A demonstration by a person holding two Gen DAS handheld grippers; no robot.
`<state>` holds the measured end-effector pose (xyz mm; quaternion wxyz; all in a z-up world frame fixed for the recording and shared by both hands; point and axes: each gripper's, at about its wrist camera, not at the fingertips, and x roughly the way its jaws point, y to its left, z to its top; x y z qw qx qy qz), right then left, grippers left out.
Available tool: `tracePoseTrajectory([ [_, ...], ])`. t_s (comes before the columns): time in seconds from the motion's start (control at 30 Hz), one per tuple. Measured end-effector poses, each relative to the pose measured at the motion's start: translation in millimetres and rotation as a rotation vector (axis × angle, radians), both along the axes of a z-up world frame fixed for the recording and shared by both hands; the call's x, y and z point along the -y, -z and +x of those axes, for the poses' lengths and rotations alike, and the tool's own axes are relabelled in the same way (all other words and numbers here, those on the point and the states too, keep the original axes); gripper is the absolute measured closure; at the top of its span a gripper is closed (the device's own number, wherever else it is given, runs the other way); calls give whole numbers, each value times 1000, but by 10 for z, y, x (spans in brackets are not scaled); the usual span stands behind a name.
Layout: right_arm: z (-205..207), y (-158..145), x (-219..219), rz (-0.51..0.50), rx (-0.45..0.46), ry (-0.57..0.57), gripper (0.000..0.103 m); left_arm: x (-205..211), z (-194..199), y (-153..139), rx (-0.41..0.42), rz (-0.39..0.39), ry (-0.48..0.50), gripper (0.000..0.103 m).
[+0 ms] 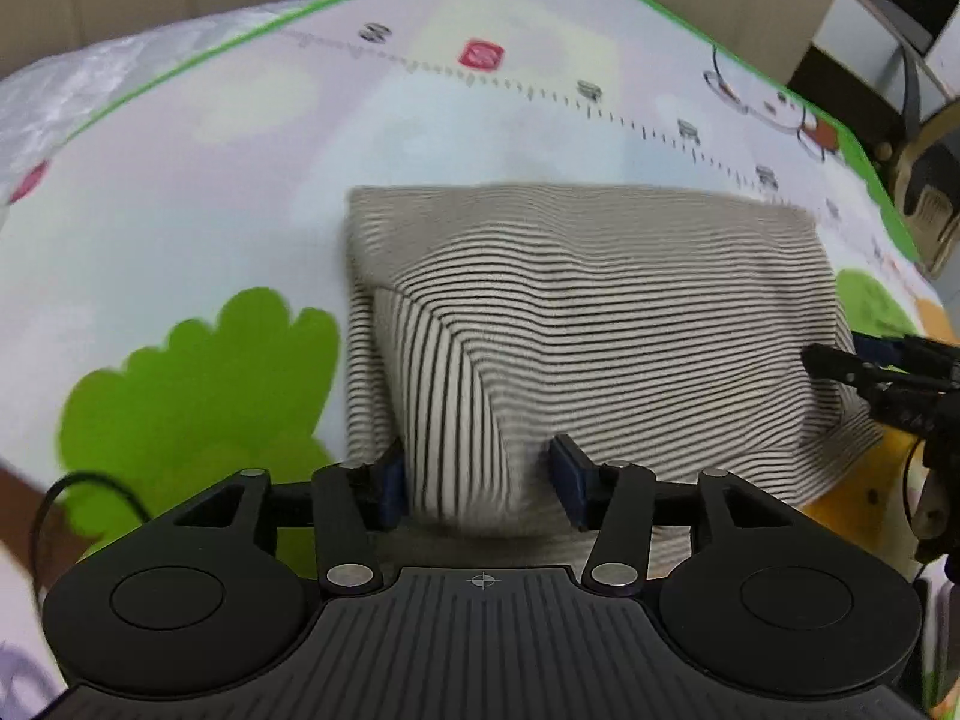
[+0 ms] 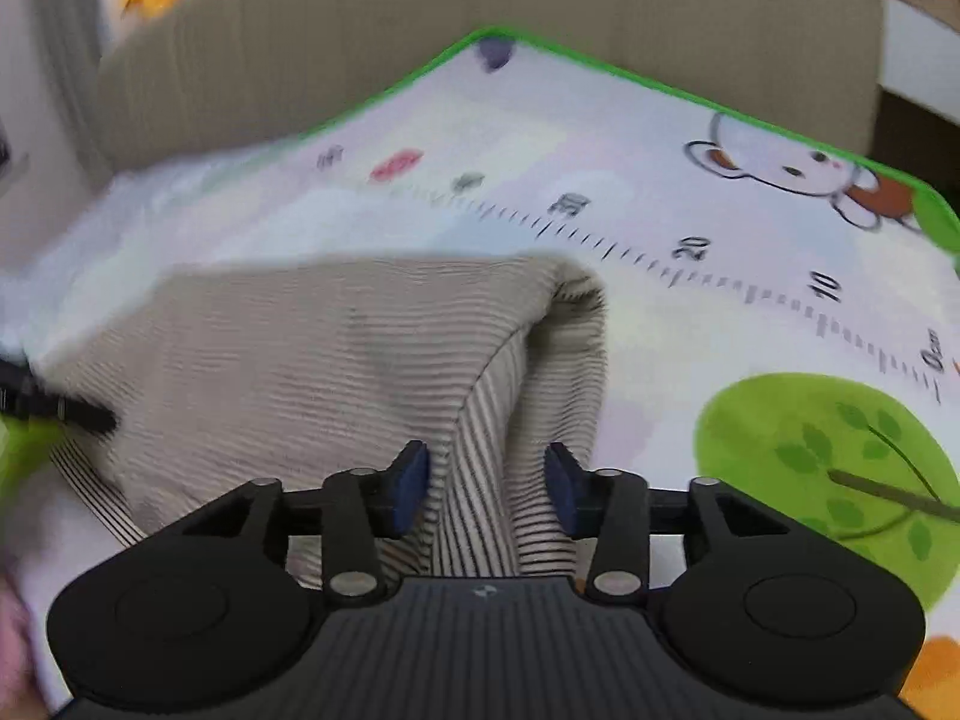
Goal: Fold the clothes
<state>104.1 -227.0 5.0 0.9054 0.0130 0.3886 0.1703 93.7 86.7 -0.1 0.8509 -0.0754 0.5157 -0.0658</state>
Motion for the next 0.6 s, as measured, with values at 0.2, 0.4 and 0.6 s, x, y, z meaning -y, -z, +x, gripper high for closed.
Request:
tracePoseTrajectory([
  [0.2,353,-376,118,34,115,34,58,11,-310,-355,28,-185,5,16],
  [0.4,929,-97,-349,-119,104,-2,58,317,-216,79,-141,-336,63,17],
  [0.6,657,226,-302,-247,22,-77,58,160,290,358,-119,-236,-12,20],
])
